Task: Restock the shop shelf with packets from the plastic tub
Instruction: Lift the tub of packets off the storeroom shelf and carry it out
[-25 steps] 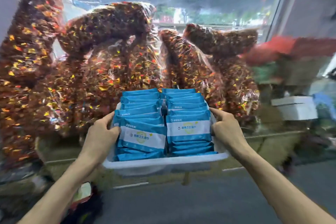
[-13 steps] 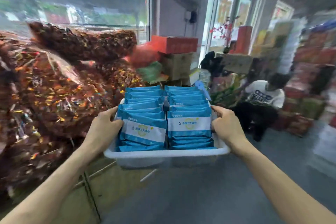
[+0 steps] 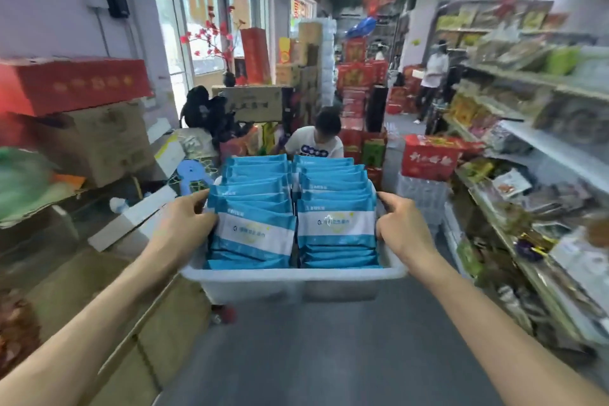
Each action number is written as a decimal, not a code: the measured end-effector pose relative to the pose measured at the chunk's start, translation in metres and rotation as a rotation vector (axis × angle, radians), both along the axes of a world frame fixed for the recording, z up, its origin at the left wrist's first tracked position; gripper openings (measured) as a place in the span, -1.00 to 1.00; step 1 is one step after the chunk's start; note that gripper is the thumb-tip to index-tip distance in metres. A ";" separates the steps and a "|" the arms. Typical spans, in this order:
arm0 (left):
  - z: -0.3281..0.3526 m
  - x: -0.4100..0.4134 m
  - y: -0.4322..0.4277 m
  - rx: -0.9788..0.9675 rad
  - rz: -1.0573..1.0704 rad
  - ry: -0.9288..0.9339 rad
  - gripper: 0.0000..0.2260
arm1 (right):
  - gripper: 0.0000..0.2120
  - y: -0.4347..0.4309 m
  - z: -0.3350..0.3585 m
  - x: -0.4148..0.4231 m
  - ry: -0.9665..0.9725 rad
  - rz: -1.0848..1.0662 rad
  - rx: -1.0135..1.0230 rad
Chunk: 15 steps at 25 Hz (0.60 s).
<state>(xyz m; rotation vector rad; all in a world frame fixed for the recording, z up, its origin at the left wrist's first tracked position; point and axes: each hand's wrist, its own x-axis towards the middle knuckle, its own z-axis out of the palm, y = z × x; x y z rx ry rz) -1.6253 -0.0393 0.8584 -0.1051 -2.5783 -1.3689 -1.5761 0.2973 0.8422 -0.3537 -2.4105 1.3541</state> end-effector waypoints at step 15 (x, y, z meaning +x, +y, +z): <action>-0.015 -0.420 0.362 -0.068 -0.381 0.030 -0.63 | -0.34 0.335 -0.024 -0.317 -0.072 -0.381 0.029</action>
